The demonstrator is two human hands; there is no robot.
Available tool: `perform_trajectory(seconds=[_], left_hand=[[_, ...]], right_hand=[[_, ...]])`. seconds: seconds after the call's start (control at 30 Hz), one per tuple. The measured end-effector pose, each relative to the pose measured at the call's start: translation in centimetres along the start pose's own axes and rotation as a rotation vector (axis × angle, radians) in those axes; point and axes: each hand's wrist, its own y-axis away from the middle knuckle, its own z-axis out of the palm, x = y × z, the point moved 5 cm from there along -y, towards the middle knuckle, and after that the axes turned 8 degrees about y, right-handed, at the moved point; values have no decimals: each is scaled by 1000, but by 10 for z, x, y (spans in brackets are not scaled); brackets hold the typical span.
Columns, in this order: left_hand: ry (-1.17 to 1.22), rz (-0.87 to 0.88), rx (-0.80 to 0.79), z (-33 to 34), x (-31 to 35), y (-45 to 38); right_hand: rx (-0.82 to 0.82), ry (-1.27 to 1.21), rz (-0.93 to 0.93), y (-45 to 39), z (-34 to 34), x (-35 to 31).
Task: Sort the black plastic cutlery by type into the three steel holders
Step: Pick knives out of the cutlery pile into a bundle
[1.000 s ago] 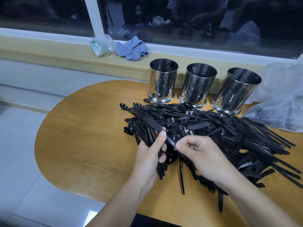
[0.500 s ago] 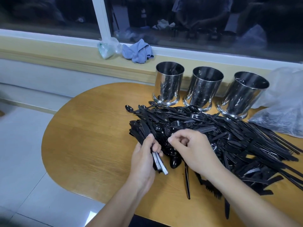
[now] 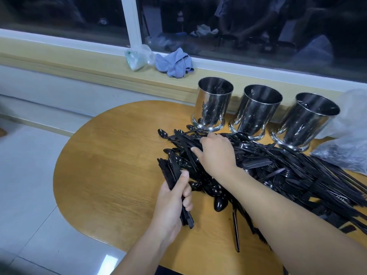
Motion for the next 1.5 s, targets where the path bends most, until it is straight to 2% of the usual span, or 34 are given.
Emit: perform_trajectory(seconds=[0.4, 0.6, 0.67, 0.87, 1.0, 1.1, 1.27, 1.4, 1.5], left_hand=[[11, -35, -14, 1, -5, -3], [-7, -48, -9, 3, -6, 0], [-10, -45, -9, 4, -6, 1], [-16, -5, -6, 10, -2, 5], [8, 9, -14, 21, -2, 8], [25, 19, 8, 24, -1, 7], [94, -11, 79, 16, 0, 5], [180, -8, 135, 8, 0, 3], [232, -29, 120, 8, 0, 3]], right_hand=[[-120, 165, -74, 17, -2, 6], [-80, 140, -21, 34, -8, 26], [-70, 46, 7, 43, -15, 35], [-254, -683, 137, 108, -47, 44], [-325, -781, 16, 141, -58, 22], [-310, -769, -34, 143, -56, 17], [-19, -576, 98, 100, -37, 45], [-47, -348, 36, 55, -13, 44], [-35, -249, 4, 37, -5, 33]])
